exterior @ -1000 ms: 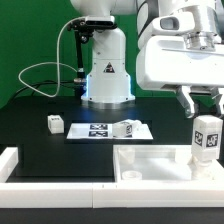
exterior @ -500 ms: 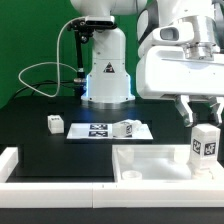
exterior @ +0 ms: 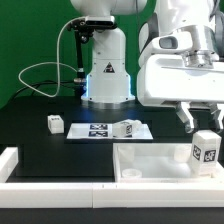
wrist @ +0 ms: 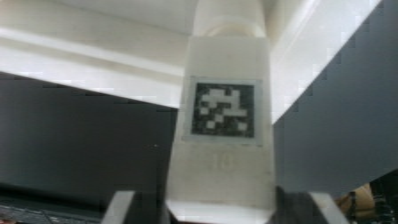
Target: Assemble one leg
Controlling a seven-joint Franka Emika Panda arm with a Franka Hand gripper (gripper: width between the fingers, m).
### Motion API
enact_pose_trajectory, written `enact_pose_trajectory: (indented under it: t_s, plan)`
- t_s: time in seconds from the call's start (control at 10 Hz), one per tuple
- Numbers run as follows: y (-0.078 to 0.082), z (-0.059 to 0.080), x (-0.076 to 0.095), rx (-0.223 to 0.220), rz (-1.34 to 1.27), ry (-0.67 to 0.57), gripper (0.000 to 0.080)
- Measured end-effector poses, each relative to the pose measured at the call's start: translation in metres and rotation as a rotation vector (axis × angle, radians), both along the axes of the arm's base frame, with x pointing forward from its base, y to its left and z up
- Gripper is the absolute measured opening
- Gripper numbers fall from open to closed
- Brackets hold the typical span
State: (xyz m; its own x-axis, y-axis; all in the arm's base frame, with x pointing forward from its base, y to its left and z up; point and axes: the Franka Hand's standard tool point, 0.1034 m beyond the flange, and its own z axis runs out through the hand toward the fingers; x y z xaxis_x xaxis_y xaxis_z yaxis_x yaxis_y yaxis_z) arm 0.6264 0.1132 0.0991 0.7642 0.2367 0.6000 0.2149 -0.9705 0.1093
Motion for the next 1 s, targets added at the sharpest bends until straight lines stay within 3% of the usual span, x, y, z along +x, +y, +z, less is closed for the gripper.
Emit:
enact_pose_trajectory:
  t_s: [0.3,0.4,0.5,0.6,0.9,1.0]
  plan:
    - [0.000,-0.003,-0.001,-0.008,0.004,0.030,0.0284]
    - [0.000,-0.004,-0.001,-0.010,0.002,0.061,0.0475]
    - [-0.003,0.000,0.004,-0.011,-0.005,0.084,0.0475]
    - [-0.006,0.000,0.008,-0.009,-0.020,0.131,0.0603]
    - [0.005,0.001,0.014,0.016,-0.092,0.445,0.0648]
    - [0.007,0.000,0.017,0.026,-0.104,0.489,0.0648]
